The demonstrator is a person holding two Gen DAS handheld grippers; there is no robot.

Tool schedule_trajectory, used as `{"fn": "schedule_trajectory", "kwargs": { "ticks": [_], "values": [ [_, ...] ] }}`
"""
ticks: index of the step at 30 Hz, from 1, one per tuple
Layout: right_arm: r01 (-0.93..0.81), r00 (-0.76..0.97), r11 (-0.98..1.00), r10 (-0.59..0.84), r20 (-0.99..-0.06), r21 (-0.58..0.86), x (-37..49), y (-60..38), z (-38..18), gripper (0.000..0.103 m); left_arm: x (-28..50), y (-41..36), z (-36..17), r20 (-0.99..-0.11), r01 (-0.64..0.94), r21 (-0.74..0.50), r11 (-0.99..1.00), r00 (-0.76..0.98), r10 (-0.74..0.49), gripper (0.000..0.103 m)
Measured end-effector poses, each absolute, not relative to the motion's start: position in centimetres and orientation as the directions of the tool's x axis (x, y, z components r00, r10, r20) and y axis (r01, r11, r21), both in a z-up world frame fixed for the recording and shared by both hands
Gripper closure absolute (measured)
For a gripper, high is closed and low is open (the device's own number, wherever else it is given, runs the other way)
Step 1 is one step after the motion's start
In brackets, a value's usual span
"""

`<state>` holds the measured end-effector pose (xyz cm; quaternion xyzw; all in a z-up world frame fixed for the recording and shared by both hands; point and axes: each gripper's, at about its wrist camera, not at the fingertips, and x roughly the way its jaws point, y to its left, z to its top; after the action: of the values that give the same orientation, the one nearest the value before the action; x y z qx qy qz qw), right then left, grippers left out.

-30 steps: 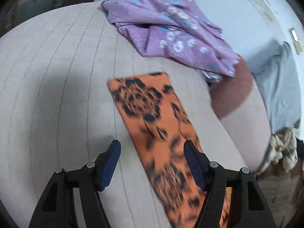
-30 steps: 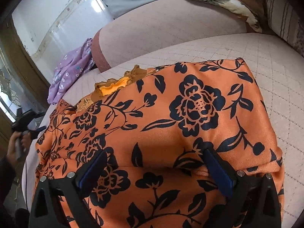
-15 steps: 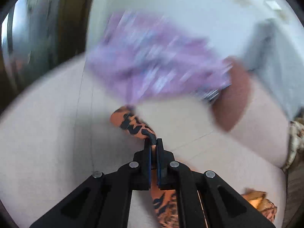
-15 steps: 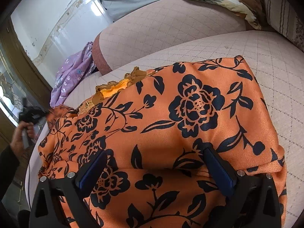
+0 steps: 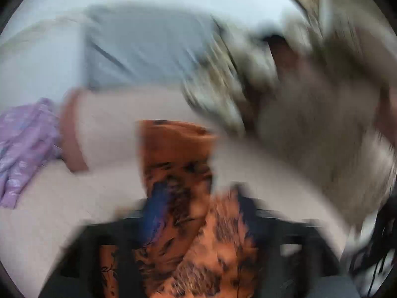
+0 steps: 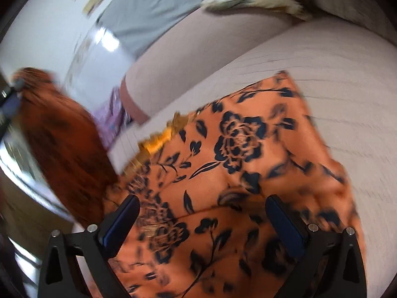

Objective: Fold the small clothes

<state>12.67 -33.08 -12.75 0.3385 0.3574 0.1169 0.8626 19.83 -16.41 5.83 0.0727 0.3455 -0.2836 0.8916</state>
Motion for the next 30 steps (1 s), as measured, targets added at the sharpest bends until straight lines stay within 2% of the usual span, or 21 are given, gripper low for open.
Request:
{"fn": "schedule_trajectory", "kwargs": {
  "ticks": [2, 4, 8, 12, 14, 17, 18, 19, 20, 23, 25, 26, 28, 30],
  "values": [
    [0.068, 0.727, 0.718, 0.440, -0.527, 0.693, 11.0, -34.6, -12.4, 0.001, 19.4, -17.8, 0.5, -0.755, 0.539, 0.035, 0.841, 0.565, -0.331, 0.026],
    [0.083, 0.727, 0.700, 0.444, -0.524, 0.709, 9.7, -36.1, -11.9, 0.001, 19.0, -15.6, -3.8, -0.802, 0.484, 0.069, 0.872, 0.547, -0.240, 0.026],
    [0.083, 0.743, 0.685, 0.441, -0.503, 0.724, 9.0, -38.1, -10.7, 0.001, 18.4, -7.0, -5.6, -0.809, 0.272, -0.031, 0.962, 0.559, -0.184, 0.026],
    [0.082, 0.725, 0.678, 0.462, -0.511, 0.730, 11.8, -38.2, -9.8, 0.001, 19.1, -0.6, -6.8, -0.811, 0.063, -0.038, 0.997, 0.581, -0.067, 0.026],
    [0.082, 0.709, 0.662, 0.487, -0.511, 0.745, 13.7, -37.9, -9.8, 0.001, 19.0, 1.8, -7.9, -0.820, -0.004, -0.060, 0.998, 0.571, -0.047, 0.026],
    [0.153, 0.641, 0.773, 0.396, -0.657, 0.616, 17.1, -36.7, -10.3, 0.001, 19.1, 4.2, -10.5, -0.843, -0.056, -0.064, 0.996, 0.537, -0.024, 0.026],
    [0.156, 0.609, 0.802, 0.382, -0.695, 0.577, 18.0, -36.2, -10.8, 0.009, 18.8, 4.5, -10.8, -0.853, -0.060, -0.049, 0.997, 0.521, -0.011, 0.026],
    [0.152, 0.528, 0.860, 0.346, -0.775, 0.488, 19.5, -34.9, -12.2, 0.021, 18.8, 4.6, -11.8, -0.864, -0.060, -0.038, 0.997, 0.504, -0.002, 0.024],
    [0.146, 0.462, 0.907, 0.291, -0.838, 0.396, 20.4, -33.8, -13.2, 0.039, 18.3, 4.7, -11.6, -0.845, -0.051, -0.030, 0.998, 0.534, 0.002, 0.022],
    [0.022, 0.439, 0.995, 0.081, -0.895, 0.101, 20.7, -30.3, -12.1, 0.059, 17.8, 4.8, -11.1, -0.840, -0.058, -0.001, 0.998, 0.542, 0.030, 0.022],
    [-0.007, 0.444, 0.999, -0.025, -0.896, -0.032, 20.6, -29.2, -11.6, 0.057, 17.3, 4.8, -9.7, -0.813, -0.098, -0.017, 0.995, 0.581, 0.044, 0.022],
    [-0.002, 0.433, 0.999, -0.047, -0.900, -0.053, 20.6, -29.4, -11.9, 0.047, 17.6, 4.8, -9.2, -0.793, -0.098, -0.036, 0.994, 0.609, 0.031, 0.022],
    [0.049, 0.427, 0.999, -0.003, -0.904, 0.020, 20.4, -30.7, -12.1, 0.044, 17.6, 3.9, -8.1, -0.759, -0.052, -0.042, 0.998, 0.651, 0.002, 0.022],
    [0.111, 0.468, 0.991, 0.012, -0.883, 0.073, 19.6, -31.7, -10.8, 0.041, 18.4, 2.8, -8.4, -0.759, -0.018, 0.001, 1.000, 0.650, 0.013, 0.022]
  ]
}}
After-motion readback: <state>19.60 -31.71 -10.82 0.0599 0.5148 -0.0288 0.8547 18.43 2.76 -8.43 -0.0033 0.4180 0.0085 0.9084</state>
